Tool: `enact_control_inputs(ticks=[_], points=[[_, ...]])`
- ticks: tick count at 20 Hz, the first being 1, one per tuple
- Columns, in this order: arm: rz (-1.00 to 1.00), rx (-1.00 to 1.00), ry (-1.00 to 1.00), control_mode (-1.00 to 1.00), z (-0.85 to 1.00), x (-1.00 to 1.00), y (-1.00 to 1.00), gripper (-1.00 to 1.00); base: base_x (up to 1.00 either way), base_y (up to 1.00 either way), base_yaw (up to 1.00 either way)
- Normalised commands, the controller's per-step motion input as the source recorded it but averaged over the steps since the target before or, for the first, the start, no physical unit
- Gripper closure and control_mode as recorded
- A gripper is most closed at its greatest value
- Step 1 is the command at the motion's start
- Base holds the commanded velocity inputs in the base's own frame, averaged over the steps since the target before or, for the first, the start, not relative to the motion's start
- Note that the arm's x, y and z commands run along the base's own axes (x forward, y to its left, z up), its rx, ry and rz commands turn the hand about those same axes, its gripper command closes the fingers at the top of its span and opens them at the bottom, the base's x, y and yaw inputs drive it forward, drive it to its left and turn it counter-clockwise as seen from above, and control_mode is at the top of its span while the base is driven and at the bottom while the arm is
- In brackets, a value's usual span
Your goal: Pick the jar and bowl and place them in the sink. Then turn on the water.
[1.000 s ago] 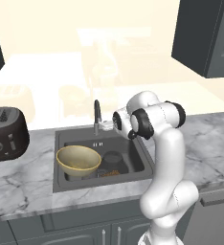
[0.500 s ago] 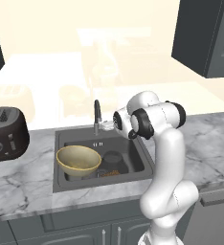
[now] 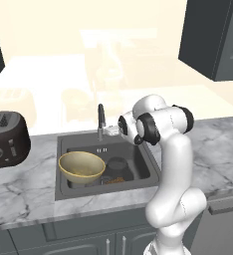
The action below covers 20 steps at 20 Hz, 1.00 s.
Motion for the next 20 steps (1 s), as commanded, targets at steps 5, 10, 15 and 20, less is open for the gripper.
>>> enact_control_inputs(ticks=[5, 10, 15, 20], points=[[-0.04, 0.0, 0.0, -1.0, 0.0, 0.0, -0.64, -1.0, 0.0, 0.0, 0.0], [-0.04, 0.0, 0.0, -1.0, 0.0, 0.0, -0.54, -1.0, 0.0, 0.0, 0.0], [-0.02, 0.0, 0.0, -1.0, 0.0, 0.0, -0.53, -1.0, 0.0, 0.0, 0.0], [-0.02, 0.0, 0.0, -1.0, 0.0, 0.0, -0.52, -1.0, 0.0, 0.0, 0.0]])
